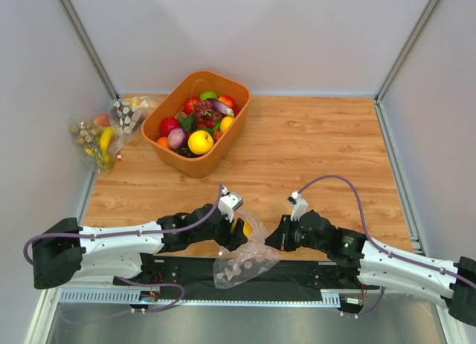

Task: Open the zip-top bag and remove the fake food
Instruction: Pick up the fake fruit from the zipper food storage bag.

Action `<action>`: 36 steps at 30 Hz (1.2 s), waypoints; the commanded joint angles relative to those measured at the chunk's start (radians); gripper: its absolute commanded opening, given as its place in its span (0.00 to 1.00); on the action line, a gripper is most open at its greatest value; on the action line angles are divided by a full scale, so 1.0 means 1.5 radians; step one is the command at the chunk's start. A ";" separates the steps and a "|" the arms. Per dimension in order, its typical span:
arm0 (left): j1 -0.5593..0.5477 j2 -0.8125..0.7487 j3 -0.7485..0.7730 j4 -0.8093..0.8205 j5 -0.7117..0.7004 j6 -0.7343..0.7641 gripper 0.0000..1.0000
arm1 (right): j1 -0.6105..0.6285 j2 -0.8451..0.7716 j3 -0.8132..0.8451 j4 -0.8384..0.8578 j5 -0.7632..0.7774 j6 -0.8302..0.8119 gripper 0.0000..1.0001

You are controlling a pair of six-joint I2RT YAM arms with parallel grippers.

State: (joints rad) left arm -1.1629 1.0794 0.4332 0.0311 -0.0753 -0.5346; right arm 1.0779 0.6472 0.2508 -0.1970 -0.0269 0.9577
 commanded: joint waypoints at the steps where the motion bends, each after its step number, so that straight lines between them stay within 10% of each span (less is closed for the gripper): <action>1: 0.007 0.014 0.004 0.027 0.003 -0.005 0.45 | 0.003 0.033 -0.018 -0.033 0.017 0.010 0.00; 36: 0.021 -0.010 -0.053 0.130 0.001 -0.094 0.98 | 0.035 0.221 0.011 -0.012 0.066 0.016 0.00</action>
State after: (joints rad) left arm -1.1450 1.1069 0.3595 0.1913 0.0074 -0.6289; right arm 1.1191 0.9634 0.2508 -0.1829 0.0429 0.9901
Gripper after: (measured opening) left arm 0.979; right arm 0.004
